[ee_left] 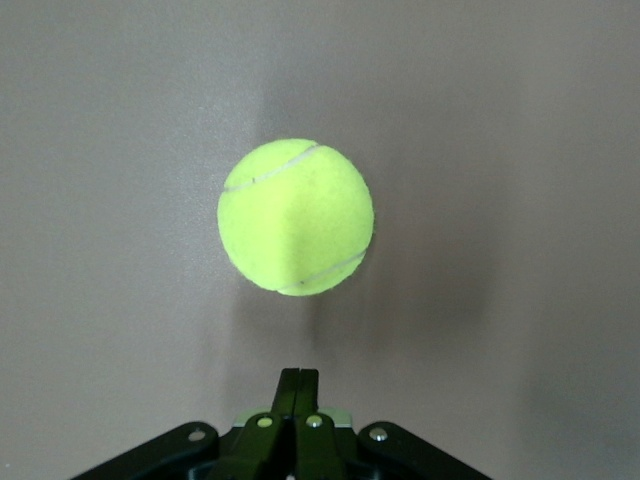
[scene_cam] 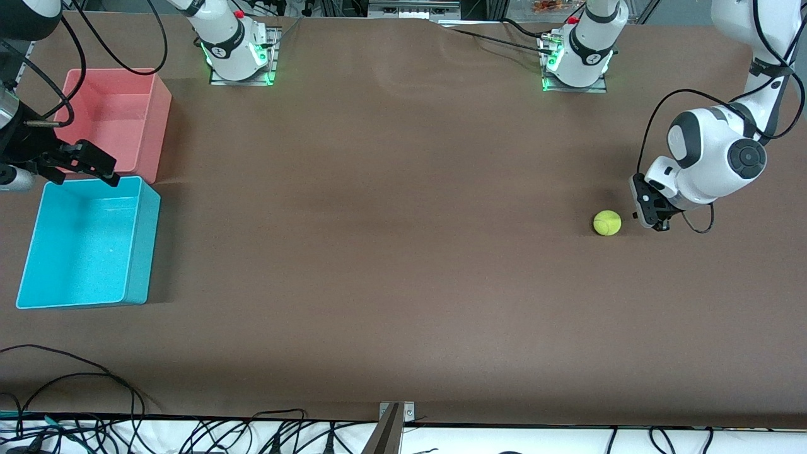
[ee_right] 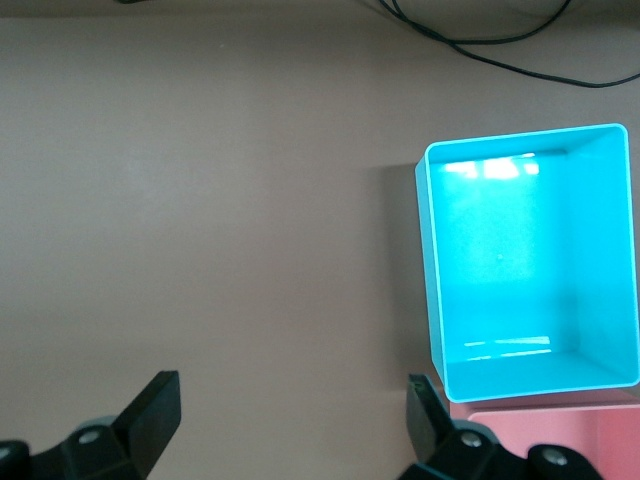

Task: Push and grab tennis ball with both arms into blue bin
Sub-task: 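Push the tennis ball with the left gripper toward the blue bin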

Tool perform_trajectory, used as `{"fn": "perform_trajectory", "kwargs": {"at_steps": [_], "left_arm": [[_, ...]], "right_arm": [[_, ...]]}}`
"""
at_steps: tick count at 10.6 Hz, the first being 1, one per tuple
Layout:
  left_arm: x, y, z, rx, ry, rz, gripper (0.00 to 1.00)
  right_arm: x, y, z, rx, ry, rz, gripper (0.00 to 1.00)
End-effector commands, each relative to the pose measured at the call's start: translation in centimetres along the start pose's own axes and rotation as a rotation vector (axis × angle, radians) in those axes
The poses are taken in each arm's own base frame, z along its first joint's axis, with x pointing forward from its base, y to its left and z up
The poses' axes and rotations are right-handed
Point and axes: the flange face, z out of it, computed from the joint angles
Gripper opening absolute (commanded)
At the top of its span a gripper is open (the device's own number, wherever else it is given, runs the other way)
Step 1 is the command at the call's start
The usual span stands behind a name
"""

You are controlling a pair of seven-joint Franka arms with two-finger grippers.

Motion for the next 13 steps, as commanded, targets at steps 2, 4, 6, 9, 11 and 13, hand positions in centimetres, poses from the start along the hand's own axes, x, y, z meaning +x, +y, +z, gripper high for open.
{"fn": "perform_trajectory", "kwargs": {"at_steps": [2, 4, 6, 9, 11, 13], "left_arm": [[0.3, -0.4, 1.3, 0.009, 0.044, -0.024, 0.00], [0.2, -0.4, 2.5, 0.007, 0.042, -0.030, 0.00], [0.5, -0.5, 3.0, 0.011, 0.038, -0.025, 0.00], [1.4, -0.3, 3.9, -0.005, 0.036, -0.020, 0.00], [2.9, -0.2, 3.9, -0.004, 0.071, -0.050, 0.00], [9.1, -0.7, 3.5, 0.003, 0.127, -0.044, 0.00]], "right_arm": [[-0.1, -0.3, -0.2, -0.006, -0.005, -0.002, 1.00], [-0.3, -0.4, 0.1, -0.007, -0.025, -0.003, 1.00], [-0.3, -0.3, 0.3, -0.008, -0.029, -0.017, 1.00], [-0.2, 0.0, 0.2, -0.011, -0.025, -0.001, 1.00], [-0.3, 0.1, 0.1, -0.008, -0.025, -0.011, 1.00], [-0.3, 0.0, 0.2, -0.007, -0.028, -0.011, 1.00]]}}
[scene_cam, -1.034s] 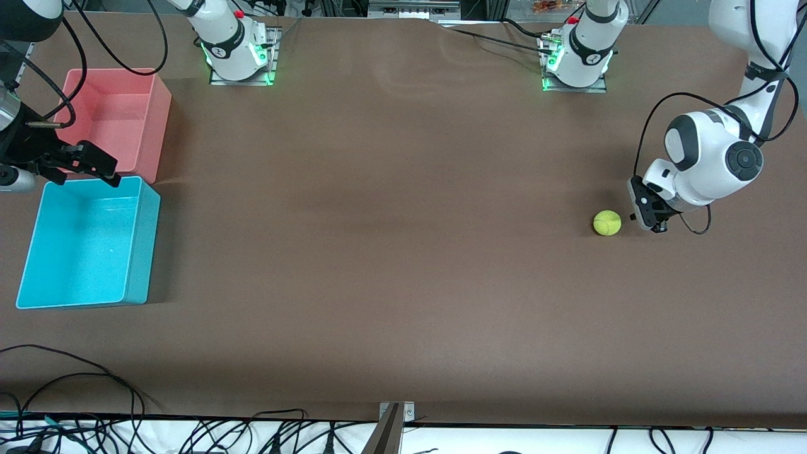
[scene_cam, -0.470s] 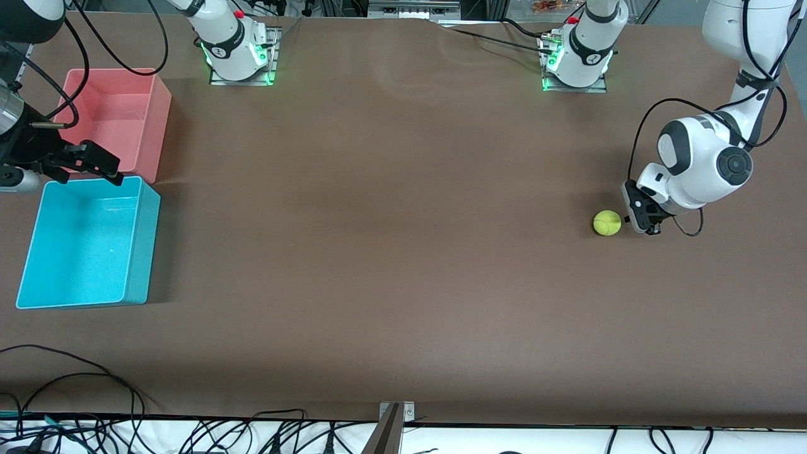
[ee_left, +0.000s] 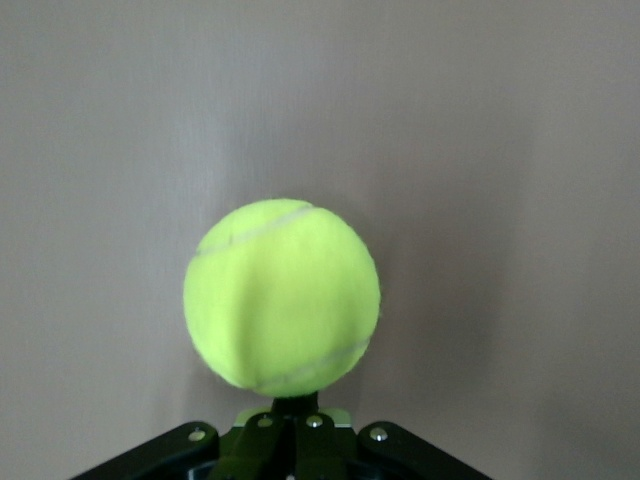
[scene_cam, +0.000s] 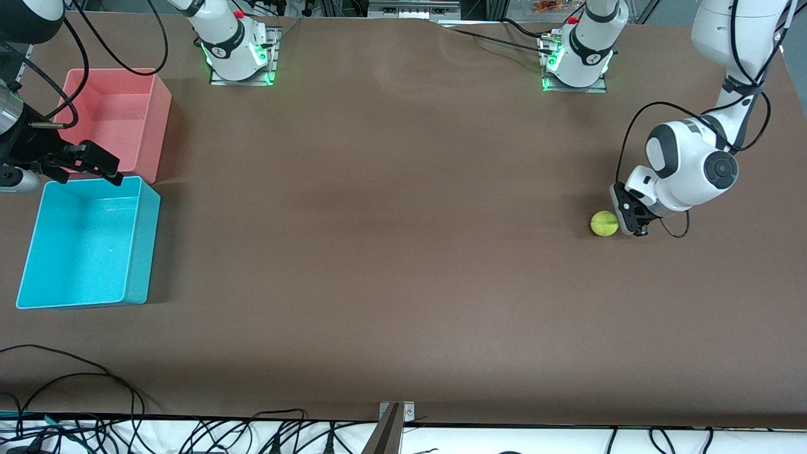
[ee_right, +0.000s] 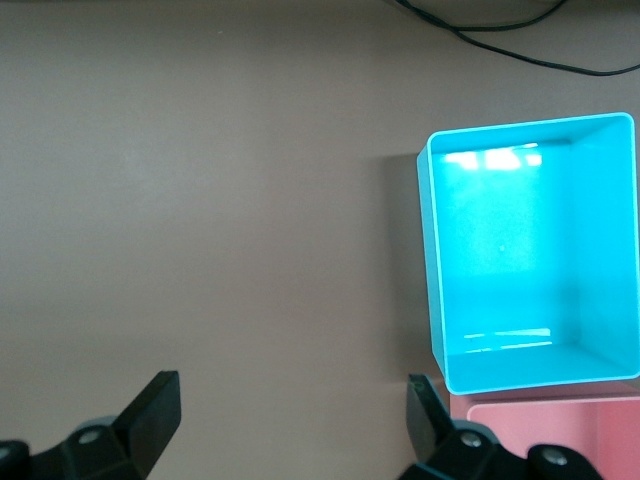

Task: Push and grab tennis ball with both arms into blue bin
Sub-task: 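Push the tennis ball with the left gripper toward the blue bin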

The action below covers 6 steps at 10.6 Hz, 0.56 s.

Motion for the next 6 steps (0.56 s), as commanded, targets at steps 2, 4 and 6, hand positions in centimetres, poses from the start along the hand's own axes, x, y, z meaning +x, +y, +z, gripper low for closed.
{"fn": "perform_trajectory", "kwargs": {"at_steps": [2, 4, 6], "left_arm": [[13.7, -0.9, -1.2, 0.033, 0.105, -0.109, 0.00], [15.9, -1.0, -2.8, 0.053, 0.122, -0.176, 0.00], [14.2, -0.7, -3.8, 0.040, 0.115, -0.193, 0.20]], "right_arm": [[-0.3, 0.1, -0.5, -0.005, -0.006, -0.011, 1.00], [-0.5, 0.2, -0.8, -0.005, -0.010, -0.012, 1.00], [-0.5, 0.2, -0.7, -0.005, -0.012, -0.029, 1.00]]}}
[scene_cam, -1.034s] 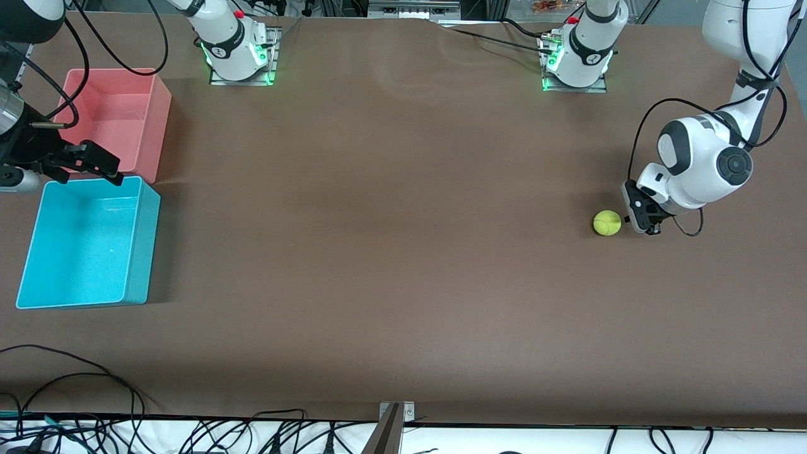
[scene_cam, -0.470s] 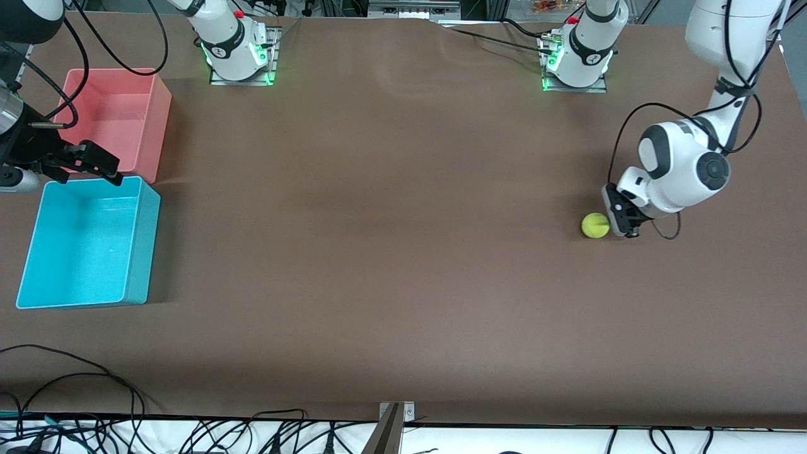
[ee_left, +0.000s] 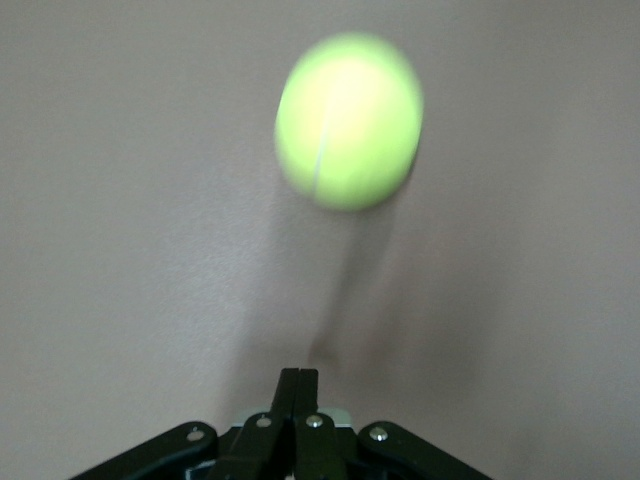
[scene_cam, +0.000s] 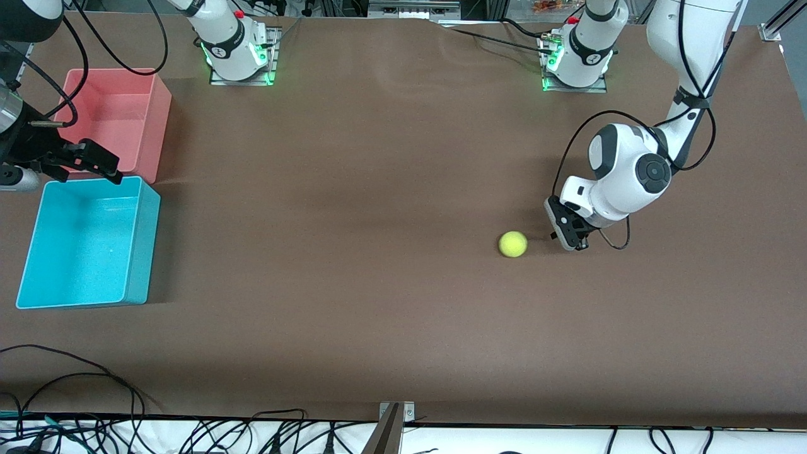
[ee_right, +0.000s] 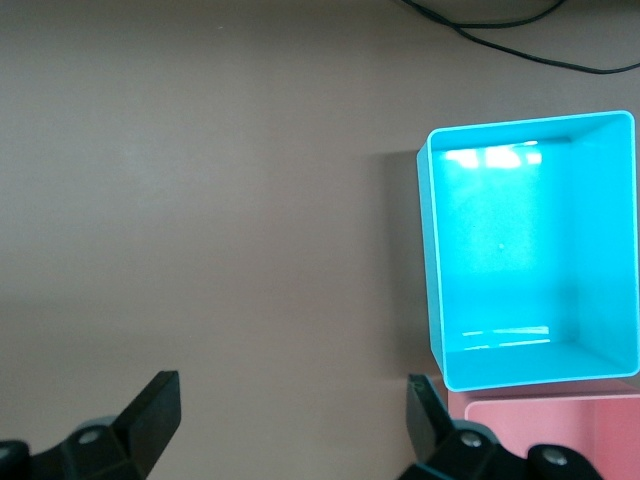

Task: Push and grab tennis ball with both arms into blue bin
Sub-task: 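Push the tennis ball with the left gripper toward the blue bin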

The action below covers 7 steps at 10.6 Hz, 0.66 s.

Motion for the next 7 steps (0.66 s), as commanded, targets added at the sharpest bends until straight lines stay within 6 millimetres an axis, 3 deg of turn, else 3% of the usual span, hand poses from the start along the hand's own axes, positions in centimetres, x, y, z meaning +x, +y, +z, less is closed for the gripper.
{"fn": "perform_trajectory", "kwargs": {"at_steps": [1, 3, 4, 7], "left_arm": [[-3.7, -1.4, -1.6, -0.028, -0.007, -0.078, 0.33], [-5.1, -2.5, -2.9, -0.004, -0.004, -0.113, 0.58], [-5.0, -2.6, -4.5, 0.020, 0.006, -0.113, 1.00], [-5.8, -2.0, -9.1, 0.082, 0.029, -0.125, 1.00]], "right_arm": [[-0.2, -0.1, -0.2, -0.011, -0.007, -0.024, 1.00], [0.2, -0.8, 0.7, -0.015, -0.019, -0.035, 1.00], [0.2, -0.9, 0.8, -0.010, -0.018, -0.039, 1.00], [1.2, -1.1, 3.3, -0.007, -0.030, -0.041, 1.00]]}}
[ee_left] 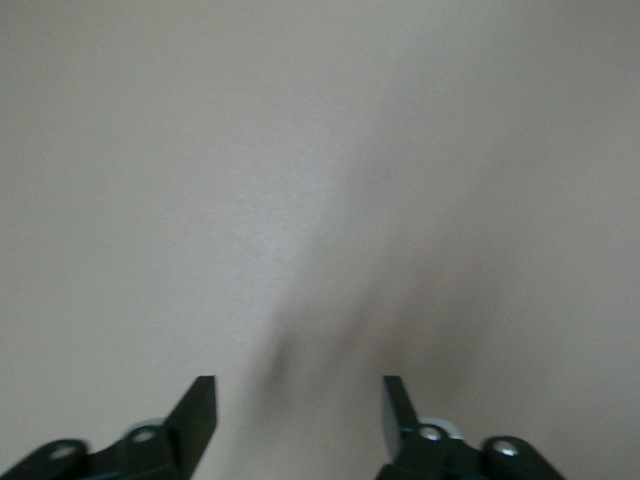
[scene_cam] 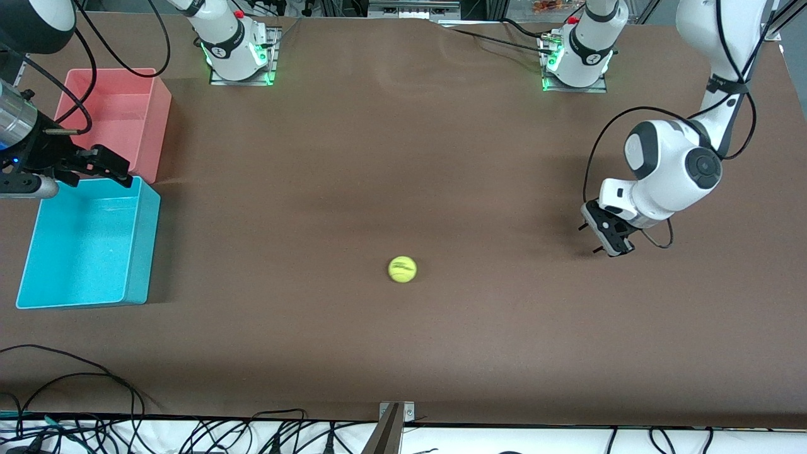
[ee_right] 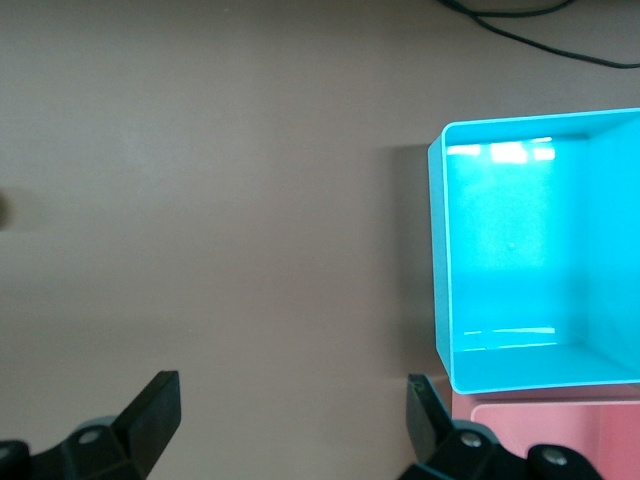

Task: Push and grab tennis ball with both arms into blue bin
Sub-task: 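Lower the right gripper toward the ball while the left gripper lifts away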

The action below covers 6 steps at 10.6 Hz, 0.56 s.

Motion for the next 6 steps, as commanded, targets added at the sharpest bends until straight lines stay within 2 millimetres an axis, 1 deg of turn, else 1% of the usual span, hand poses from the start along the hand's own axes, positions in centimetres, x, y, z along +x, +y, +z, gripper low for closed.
{"fn": "perform_trajectory", "kwargs": {"at_steps": [1, 2, 3, 4, 5, 6], "left_arm": [[-1.5, 1.6, -7.3, 0.069, 0.047, -0.025, 1.00], [-2.0, 1.9, -8.3, 0.081, 0.053, -0.030, 1.00], [-1.9, 1.9, -9.2, 0.097, 0.062, -0.028, 1.00], [-1.8, 1.9, -9.8, 0.108, 0.068, -0.028, 1.00], [-1.7, 1.8, -10.1, 0.113, 0.071, -0.029, 1.00], [-1.7, 1.7, -10.8, 0.124, 0.079, -0.043, 1.00]], "right_arm": [[1.0, -0.3, 2.3, -0.006, -0.003, -0.025, 1.00], [1.3, -0.4, 3.1, -0.005, -0.013, -0.029, 1.00], [1.7, -1.7, 4.3, -0.007, -0.024, -0.054, 1.00], [1.9, -2.2, 5.4, -0.006, -0.016, -0.063, 1.00], [2.0, -2.6, 6.9, -0.005, 0.003, -0.080, 1.00], [2.0, -2.7, 8.5, -0.005, 0.025, -0.094, 1.00]]}}
